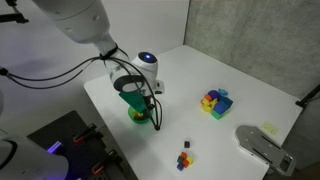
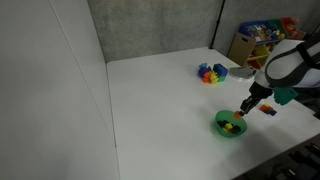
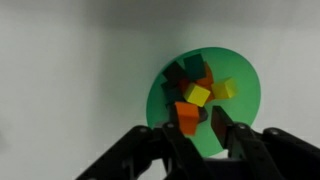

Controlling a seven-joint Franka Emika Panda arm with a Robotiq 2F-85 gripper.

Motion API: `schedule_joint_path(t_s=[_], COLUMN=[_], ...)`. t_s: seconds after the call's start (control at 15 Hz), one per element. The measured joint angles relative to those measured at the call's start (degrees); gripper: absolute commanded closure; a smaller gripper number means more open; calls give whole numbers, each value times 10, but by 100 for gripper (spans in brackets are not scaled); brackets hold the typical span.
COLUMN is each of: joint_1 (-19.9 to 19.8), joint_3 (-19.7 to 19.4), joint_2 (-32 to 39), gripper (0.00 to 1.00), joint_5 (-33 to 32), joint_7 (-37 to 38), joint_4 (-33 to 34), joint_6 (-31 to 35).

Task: Put the small orange block in the green bowl

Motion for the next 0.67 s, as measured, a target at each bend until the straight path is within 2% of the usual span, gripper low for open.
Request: schedule_joint_path(t_s=[0.13, 0.27, 0.47, 0.67], joint_1=[19, 42, 82, 101], joint_3=[0, -18, -67, -109], joint_2=[-28, -55, -102, -150], gripper=[13, 1, 0, 0], joint_5=[7, 5, -22, -51], joint_7=[-2, 4, 40, 67], joint_4=[-15, -22, -26, -26], joint_6=[-22, -43, -78, -107])
